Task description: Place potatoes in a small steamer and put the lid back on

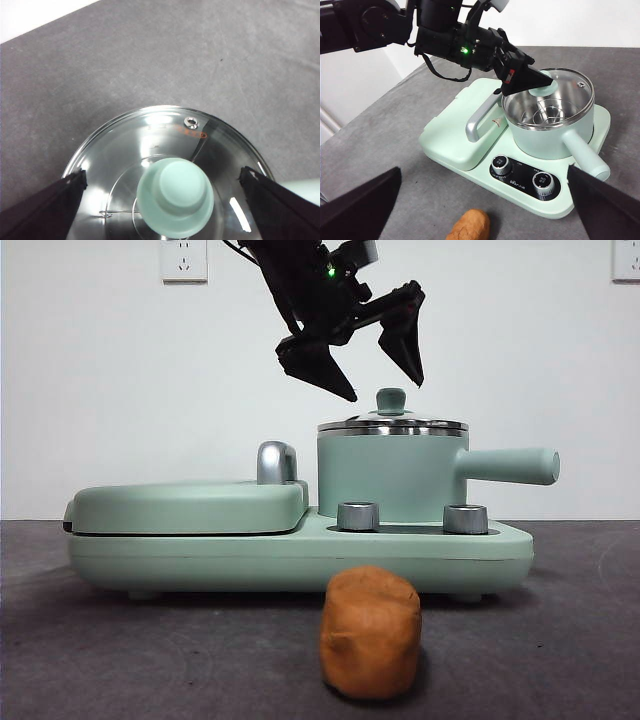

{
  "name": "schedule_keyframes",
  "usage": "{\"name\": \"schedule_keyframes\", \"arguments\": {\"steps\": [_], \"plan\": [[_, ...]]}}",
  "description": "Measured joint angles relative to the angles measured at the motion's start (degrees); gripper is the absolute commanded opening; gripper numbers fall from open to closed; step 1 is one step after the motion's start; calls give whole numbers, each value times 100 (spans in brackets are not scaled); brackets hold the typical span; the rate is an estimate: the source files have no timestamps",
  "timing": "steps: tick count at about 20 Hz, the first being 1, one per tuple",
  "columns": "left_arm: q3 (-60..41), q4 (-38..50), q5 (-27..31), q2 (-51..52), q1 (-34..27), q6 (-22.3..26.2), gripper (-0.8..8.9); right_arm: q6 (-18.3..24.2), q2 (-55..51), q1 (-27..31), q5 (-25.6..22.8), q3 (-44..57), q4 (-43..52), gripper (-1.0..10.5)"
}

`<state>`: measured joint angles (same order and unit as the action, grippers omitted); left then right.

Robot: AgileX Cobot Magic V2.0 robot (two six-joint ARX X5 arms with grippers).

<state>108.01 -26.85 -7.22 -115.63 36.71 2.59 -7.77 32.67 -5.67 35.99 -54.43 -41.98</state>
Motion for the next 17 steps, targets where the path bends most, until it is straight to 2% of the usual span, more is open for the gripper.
{"name": "schedule_keyframes", "arguments": {"steps": [6, 14, 17], "plan": [[11, -127, 0, -4, 83, 256, 496, -2, 0, 0, -24, 0, 0, 529], [17, -77, 2, -111, 83, 260, 494, -9, 0, 0, -24, 0, 0, 529], [24, -79, 2, -111, 83, 260, 464, -17, 0, 0, -24, 2, -2, 529]]}}
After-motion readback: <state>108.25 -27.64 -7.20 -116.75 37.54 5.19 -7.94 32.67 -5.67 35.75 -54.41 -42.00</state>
